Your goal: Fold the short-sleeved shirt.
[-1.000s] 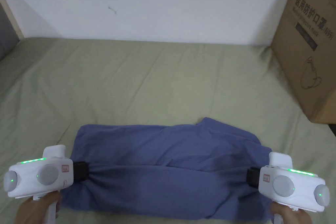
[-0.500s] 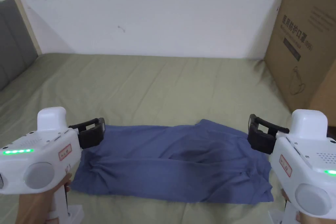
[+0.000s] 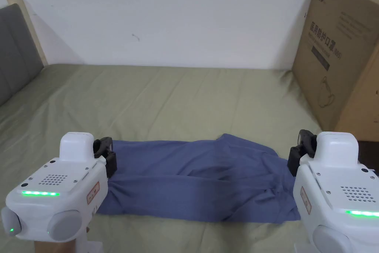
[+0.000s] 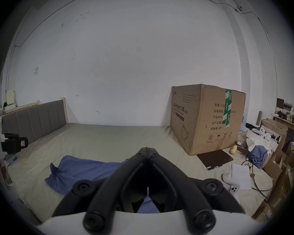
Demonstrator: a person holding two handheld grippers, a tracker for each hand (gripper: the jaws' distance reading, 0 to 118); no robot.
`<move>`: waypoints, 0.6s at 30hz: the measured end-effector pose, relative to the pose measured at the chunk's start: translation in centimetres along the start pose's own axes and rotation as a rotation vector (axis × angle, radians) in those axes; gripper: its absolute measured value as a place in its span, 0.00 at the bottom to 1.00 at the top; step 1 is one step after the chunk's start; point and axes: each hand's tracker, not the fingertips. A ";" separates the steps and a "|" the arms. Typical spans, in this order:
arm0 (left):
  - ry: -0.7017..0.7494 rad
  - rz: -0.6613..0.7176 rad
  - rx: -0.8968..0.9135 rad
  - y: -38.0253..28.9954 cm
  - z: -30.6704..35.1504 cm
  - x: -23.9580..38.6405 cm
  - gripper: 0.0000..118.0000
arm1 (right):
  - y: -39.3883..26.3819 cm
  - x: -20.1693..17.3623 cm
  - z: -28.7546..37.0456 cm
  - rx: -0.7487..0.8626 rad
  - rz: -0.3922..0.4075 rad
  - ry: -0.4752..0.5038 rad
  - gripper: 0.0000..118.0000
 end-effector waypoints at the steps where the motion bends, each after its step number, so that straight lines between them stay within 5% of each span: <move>1: -0.001 0.010 -0.035 0.0 -0.5 -0.5 0.00 | 0.0 0.0 -0.1 -0.001 -0.002 -0.002 0.00; 9: 0.046 0.140 -0.377 -2.7 -8.6 -7.1 0.01 | -1.3 0.5 -2.6 -0.054 -0.002 -0.014 0.00; 11: 0.069 0.172 -0.479 -3.9 -10.9 -9.0 0.22 | -1.9 0.5 -3.6 -0.076 -0.008 -0.023 0.00; 12: 0.065 0.235 -0.546 -4.6 -12.1 -10.1 0.57 | -2.3 0.6 -4.1 -0.090 -0.018 -0.026 0.00; 13: 0.072 0.253 -0.597 -5.3 -13.1 -10.8 0.82 | -2.6 0.6 -4.5 -0.100 -0.028 -0.027 0.00; 14: 0.098 0.253 -0.657 -6.1 -14.3 -11.5 0.96 | -2.9 0.6 -5.1 -0.111 -0.035 -0.029 0.00; 18: 0.161 0.164 -0.670 -5.0 -11.9 -10.2 0.99 | -4.4 0.8 -6.9 -0.171 -0.031 -0.035 0.00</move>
